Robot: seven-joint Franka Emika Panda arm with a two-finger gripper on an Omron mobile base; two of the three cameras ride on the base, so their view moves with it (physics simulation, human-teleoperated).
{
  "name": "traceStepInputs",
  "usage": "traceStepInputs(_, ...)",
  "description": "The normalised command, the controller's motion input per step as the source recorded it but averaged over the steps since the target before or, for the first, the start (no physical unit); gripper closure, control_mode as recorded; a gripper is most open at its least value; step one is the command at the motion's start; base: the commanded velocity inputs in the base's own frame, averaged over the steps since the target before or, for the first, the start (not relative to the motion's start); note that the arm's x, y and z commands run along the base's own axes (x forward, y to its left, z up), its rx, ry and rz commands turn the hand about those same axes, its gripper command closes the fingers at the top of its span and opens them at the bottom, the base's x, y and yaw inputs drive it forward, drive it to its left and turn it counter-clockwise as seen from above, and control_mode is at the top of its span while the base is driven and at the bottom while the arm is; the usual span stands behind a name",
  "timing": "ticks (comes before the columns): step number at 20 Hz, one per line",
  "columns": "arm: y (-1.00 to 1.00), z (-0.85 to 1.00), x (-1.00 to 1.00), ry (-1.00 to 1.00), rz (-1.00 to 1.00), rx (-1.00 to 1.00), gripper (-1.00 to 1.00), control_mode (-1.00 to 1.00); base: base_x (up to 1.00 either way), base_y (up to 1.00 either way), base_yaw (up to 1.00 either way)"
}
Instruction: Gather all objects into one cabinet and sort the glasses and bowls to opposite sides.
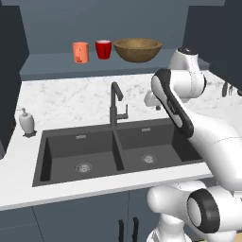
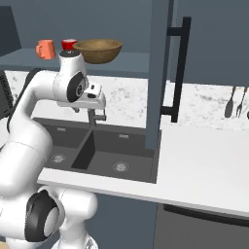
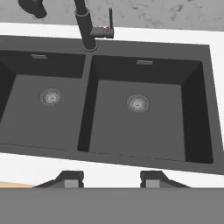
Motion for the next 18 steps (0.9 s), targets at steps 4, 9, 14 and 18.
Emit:
traceStepInputs(4,-0.01,0.0,-0.5,-0.03,-0.02,0.0,-1.0,-1.0,0.0,0.0,0.0)
traceStepInputs(9,-0.05,0.13,-1.0,-0.09,-0.09,0.0,-1.0,-1.0,0.0,0.0,0.0)
traceStepInputs(14,-0.01,0.42,-1.0,-0.11,-0.07,0.0,-1.0,-1.0,0.0,0.0,0.0)
traceStepInputs(18,0.0,0.43,-0.71,-0.01,-0.09,0.0,-1.0,-1.0,0.0,0.0,0.0)
